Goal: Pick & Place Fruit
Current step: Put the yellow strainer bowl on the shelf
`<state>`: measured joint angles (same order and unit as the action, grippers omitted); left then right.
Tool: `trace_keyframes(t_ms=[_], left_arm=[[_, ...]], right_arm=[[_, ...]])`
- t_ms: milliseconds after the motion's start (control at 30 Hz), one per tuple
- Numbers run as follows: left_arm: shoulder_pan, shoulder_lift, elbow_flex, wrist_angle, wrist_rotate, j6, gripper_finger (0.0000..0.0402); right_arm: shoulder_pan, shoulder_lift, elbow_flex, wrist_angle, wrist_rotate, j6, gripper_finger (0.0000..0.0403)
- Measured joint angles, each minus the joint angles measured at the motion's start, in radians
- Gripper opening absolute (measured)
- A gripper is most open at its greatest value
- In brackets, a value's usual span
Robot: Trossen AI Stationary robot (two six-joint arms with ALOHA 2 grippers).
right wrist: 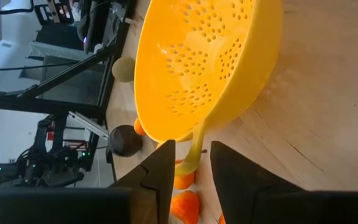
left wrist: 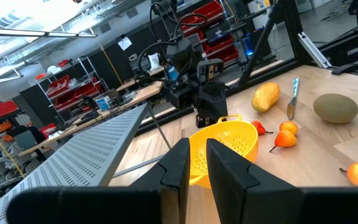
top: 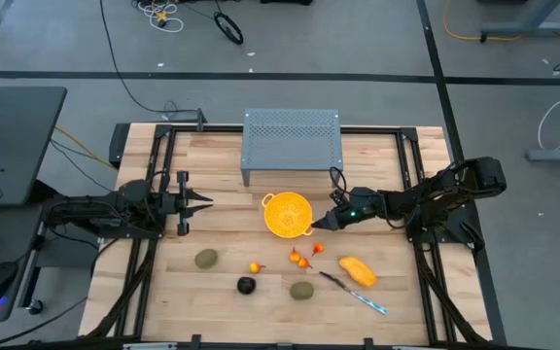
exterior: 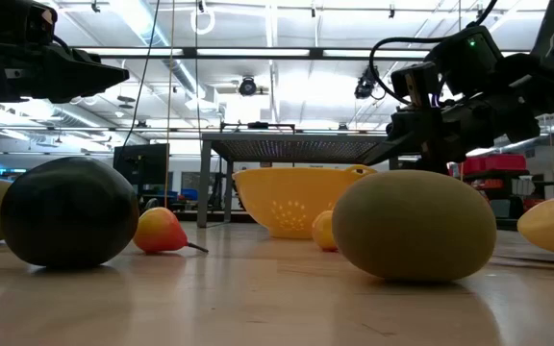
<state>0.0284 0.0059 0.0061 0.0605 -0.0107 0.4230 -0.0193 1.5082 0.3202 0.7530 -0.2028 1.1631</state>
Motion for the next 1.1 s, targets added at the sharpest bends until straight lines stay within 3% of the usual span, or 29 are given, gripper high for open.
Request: trace_keyframes(t_ms=[300,1100], left_arm=[[0.0,0.0,0.0,0.0,0.0,0.0,0.0064],[0.0,0.0,0.0,0.0,0.0,0.0,0.0064]], right_arm=[[0.0,0.0,0.0,0.001,0.0,0.0,0.008],[0.0,0.0,0.0,0.002,-0.009,-0.008,0.0065]])
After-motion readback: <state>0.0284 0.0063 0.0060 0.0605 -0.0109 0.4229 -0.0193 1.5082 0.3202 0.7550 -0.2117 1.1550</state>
